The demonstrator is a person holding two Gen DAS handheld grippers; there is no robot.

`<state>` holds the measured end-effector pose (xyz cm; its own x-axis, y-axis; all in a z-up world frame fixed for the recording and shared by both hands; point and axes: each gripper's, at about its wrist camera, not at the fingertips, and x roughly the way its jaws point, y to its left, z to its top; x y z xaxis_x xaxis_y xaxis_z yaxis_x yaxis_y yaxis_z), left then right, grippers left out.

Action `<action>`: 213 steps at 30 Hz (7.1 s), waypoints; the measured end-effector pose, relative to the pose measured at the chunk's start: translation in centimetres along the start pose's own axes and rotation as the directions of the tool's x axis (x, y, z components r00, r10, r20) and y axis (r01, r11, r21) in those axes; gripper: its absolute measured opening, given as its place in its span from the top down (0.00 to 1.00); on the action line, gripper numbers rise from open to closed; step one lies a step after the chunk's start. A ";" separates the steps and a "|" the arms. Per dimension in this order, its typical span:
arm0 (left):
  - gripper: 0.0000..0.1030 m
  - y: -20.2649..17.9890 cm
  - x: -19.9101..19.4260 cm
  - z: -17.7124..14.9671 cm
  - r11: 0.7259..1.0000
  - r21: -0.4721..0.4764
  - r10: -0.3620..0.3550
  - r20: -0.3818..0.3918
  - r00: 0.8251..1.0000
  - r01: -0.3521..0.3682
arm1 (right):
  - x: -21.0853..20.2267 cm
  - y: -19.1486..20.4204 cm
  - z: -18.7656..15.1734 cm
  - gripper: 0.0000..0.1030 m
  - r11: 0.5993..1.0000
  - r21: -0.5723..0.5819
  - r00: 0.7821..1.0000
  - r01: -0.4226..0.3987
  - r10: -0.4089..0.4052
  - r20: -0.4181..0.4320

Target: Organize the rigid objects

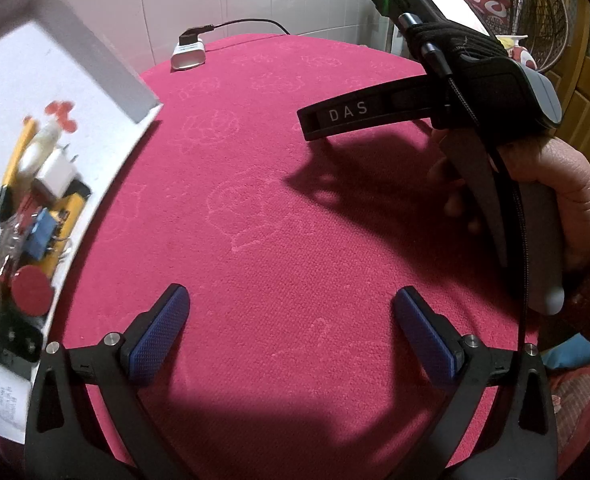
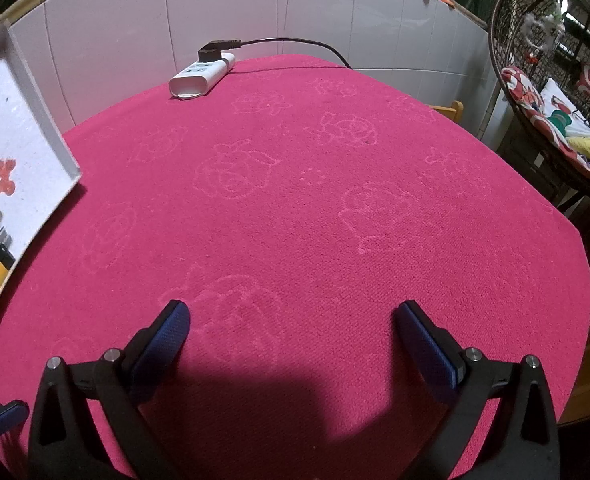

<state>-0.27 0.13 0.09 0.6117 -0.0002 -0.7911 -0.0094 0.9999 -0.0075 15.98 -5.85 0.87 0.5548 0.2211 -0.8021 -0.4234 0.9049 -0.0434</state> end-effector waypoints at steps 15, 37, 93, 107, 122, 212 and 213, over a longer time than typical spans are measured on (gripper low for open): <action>0.00 -0.1 0.2 0.1 1.000 -0.001 0.001 0.000 1.000 -0.001 | 0.0 0.0 0.0 0.00 1.000 0.000 1.000 0.000 0.000 0.000; 0.00 -0.1 0.2 0.1 1.000 0.001 0.000 0.000 1.000 0.000 | 0.0 0.0 0.1 0.00 1.000 0.000 1.000 0.000 0.000 0.000; 0.00 4.4 -12.8 -2.5 0.972 -0.184 0.197 0.287 0.937 -0.148 | -0.1 -0.1 0.1 0.00 1.000 0.001 1.000 0.000 0.000 0.000; 0.21 12.2 -10.6 -5.5 0.943 -0.225 0.277 0.124 0.953 -0.245 | -0.1 -0.1 0.1 0.00 1.000 0.001 1.000 -0.001 0.001 0.000; 0.59 12.6 -6.7 -4.9 0.944 -0.213 0.258 0.002 0.966 -0.252 | -0.1 0.0 0.0 0.00 1.000 0.001 1.000 -0.001 0.001 0.000; 0.64 21.9 -20.4 -12.9 0.561 -0.698 0.651 0.039 0.758 -0.445 | -15.5 27.3 -0.5 0.82 0.547 -0.588 0.695 -0.596 0.718 -0.037; 0.64 22.0 -20.4 -13.1 0.556 -0.700 0.653 0.034 0.757 -0.448 | -15.5 27.7 -0.7 0.82 0.542 -0.591 0.695 -0.598 0.718 -0.045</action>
<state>-23.30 22.02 8.08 0.4838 0.6531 -0.5826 -0.8332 0.5474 -0.0783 -4.81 15.58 11.67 0.0493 0.7865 -0.6156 -0.9842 0.1431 0.1040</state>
